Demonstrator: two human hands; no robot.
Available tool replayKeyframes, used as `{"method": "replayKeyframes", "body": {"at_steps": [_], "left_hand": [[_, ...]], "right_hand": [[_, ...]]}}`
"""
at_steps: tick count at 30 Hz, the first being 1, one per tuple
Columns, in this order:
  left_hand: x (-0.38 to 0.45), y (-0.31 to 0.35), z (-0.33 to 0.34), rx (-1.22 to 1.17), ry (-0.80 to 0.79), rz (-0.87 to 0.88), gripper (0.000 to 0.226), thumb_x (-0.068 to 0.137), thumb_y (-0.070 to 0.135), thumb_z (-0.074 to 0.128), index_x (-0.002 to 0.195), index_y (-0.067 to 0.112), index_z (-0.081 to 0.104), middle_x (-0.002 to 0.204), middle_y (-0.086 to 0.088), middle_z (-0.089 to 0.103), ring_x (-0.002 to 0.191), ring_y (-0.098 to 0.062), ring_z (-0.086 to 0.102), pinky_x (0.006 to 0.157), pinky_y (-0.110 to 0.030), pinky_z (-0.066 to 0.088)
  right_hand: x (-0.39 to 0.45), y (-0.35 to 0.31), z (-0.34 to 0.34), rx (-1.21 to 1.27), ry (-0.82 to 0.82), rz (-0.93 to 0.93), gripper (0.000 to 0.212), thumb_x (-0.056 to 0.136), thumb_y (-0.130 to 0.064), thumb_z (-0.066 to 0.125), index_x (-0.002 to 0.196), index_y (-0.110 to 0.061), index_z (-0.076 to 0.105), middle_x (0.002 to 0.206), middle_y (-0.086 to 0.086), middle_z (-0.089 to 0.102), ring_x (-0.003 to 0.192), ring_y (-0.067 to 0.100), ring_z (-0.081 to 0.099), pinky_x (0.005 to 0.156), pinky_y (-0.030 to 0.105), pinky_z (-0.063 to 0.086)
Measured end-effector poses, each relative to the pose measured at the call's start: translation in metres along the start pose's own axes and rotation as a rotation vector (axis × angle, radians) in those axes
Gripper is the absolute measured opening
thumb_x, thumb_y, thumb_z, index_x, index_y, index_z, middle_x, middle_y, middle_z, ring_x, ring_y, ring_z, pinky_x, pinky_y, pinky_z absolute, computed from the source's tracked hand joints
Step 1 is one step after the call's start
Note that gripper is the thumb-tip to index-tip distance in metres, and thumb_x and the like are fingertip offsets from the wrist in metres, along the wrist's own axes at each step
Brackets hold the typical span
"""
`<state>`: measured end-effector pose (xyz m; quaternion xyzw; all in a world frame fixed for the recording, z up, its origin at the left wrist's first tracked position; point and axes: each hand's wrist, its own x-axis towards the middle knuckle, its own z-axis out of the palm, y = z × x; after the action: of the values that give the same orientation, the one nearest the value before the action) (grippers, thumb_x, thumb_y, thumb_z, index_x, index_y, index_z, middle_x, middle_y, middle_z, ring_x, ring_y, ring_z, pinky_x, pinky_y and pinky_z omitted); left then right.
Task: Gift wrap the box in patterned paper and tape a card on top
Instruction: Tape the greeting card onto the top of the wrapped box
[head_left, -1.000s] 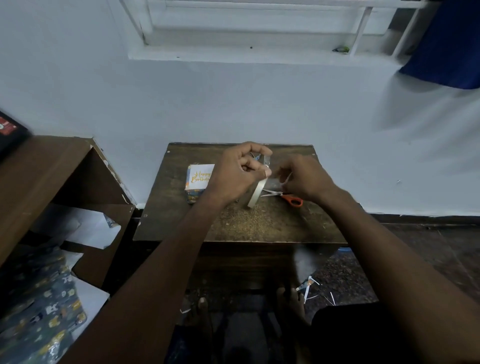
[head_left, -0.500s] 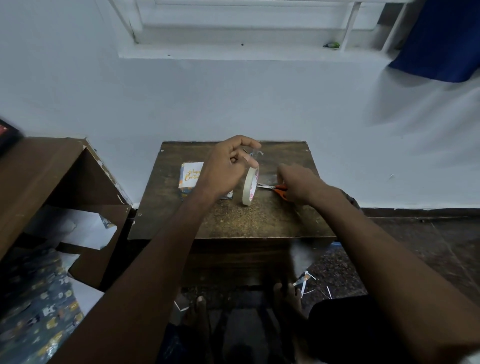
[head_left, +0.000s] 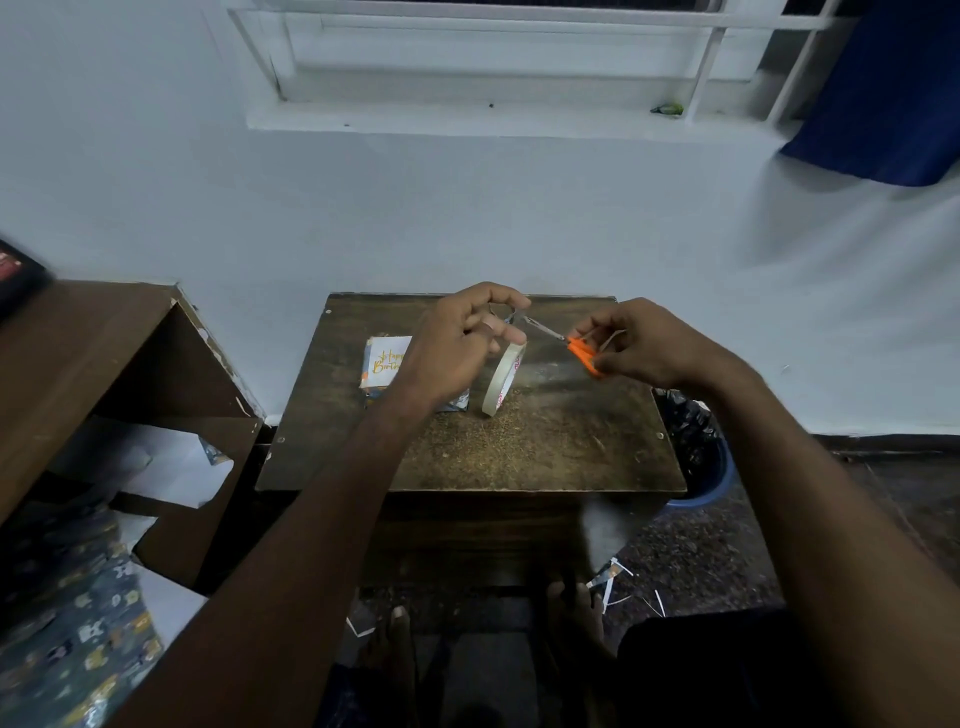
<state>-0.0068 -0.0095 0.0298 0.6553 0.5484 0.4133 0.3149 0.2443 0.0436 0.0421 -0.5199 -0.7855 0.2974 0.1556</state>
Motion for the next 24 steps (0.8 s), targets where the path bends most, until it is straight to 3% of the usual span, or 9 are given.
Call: {"method": "replayKeyframes", "body": {"at_steps": [4, 6, 12, 18, 24], "left_hand": [[0.0, -0.001, 0.001, 0.006, -0.004, 0.014, 0.043, 0.102, 0.001, 0.049, 0.121, 0.032, 0.071, 0.091, 0.012, 0.081, 0.086, -0.02, 0.07, 0.097, -0.046, 0.057], [-0.001, -0.001, 0.001, 0.009, -0.004, 0.023, 0.043, 0.102, 0.0, 0.049, 0.122, 0.031, 0.071, 0.091, 0.011, 0.081, 0.086, -0.019, 0.071, 0.096, -0.045, 0.058], [0.002, -0.003, 0.002, 0.008, -0.005, 0.06, 0.043, 0.102, -0.002, 0.049, 0.123, 0.027, 0.072, 0.102, 0.007, 0.08, 0.09, -0.012, 0.075, 0.093, -0.041, 0.059], [0.0, 0.002, 0.003, 0.002, -0.01, 0.093, 0.042, 0.102, -0.009, 0.048, 0.124, 0.018, 0.073, 0.108, 0.003, 0.078, 0.077, 0.009, 0.068, 0.073, -0.006, 0.049], [-0.001, 0.003, 0.001, 0.006, 0.006, 0.092, 0.043, 0.102, -0.009, 0.047, 0.123, 0.018, 0.073, 0.104, 0.004, 0.077, 0.077, 0.01, 0.067, 0.074, -0.005, 0.048]], "right_hand": [[-0.001, -0.004, -0.003, 0.069, 0.024, -0.028, 0.036, 0.079, 0.006, 0.081, 0.101, -0.022, 0.081, 0.088, 0.004, 0.076, 0.078, 0.025, 0.076, 0.078, 0.037, 0.063], [-0.001, -0.007, -0.002, 0.028, 0.019, -0.03, 0.036, 0.075, 0.002, 0.085, 0.097, -0.026, 0.081, 0.084, -0.002, 0.077, 0.079, 0.021, 0.074, 0.08, 0.038, 0.062], [-0.002, -0.013, 0.001, -0.014, 0.026, -0.054, 0.035, 0.074, -0.002, 0.088, 0.095, -0.029, 0.081, 0.082, -0.008, 0.077, 0.067, -0.001, 0.067, 0.071, 0.024, 0.055], [0.0, -0.017, 0.006, -0.032, 0.043, -0.094, 0.033, 0.076, 0.0, 0.087, 0.098, -0.024, 0.082, 0.08, -0.008, 0.077, 0.064, -0.003, 0.067, 0.061, 0.007, 0.046], [0.002, -0.019, 0.009, -0.074, 0.106, -0.111, 0.032, 0.074, 0.0, 0.087, 0.092, -0.026, 0.082, 0.071, -0.015, 0.071, 0.057, -0.007, 0.06, 0.055, 0.005, 0.039]]}}
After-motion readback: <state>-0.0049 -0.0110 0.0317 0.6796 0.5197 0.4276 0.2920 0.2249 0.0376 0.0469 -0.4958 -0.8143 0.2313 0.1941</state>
